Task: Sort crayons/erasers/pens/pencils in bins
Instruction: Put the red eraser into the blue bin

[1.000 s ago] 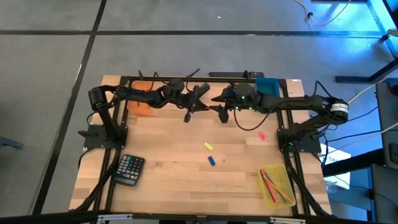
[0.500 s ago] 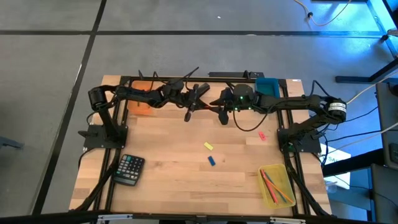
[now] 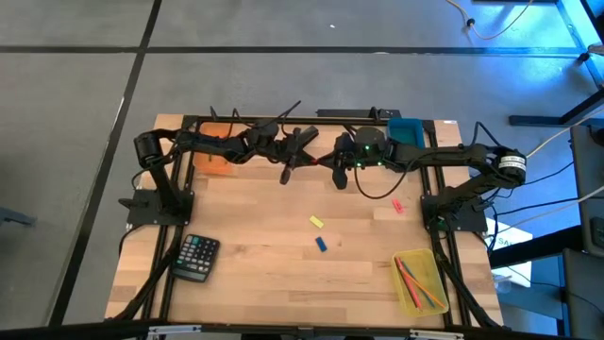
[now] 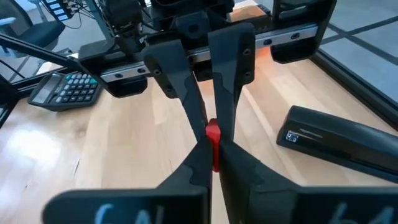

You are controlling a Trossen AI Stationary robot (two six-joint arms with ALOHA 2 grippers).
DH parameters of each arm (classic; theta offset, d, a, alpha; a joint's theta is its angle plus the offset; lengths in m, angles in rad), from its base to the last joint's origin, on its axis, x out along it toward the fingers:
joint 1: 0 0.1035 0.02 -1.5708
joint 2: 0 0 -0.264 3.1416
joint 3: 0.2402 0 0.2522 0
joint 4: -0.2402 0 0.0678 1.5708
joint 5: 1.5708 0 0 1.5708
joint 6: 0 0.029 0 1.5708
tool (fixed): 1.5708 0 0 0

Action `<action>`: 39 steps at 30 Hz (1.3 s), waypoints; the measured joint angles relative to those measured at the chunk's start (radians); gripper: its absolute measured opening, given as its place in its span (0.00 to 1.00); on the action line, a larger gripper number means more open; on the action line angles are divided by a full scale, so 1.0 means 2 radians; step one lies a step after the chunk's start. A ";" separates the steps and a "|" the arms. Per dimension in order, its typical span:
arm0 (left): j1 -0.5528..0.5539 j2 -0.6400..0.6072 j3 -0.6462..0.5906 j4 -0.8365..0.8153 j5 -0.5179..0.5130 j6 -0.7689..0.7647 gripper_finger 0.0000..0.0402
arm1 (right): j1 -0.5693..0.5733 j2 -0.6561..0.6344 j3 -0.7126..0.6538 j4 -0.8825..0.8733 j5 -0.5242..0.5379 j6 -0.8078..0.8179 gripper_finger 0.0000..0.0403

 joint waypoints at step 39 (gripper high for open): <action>-0.002 -0.001 0.001 -0.132 -0.183 -0.030 0.41 | -0.029 -0.126 0.040 -0.344 0.283 -0.011 0.05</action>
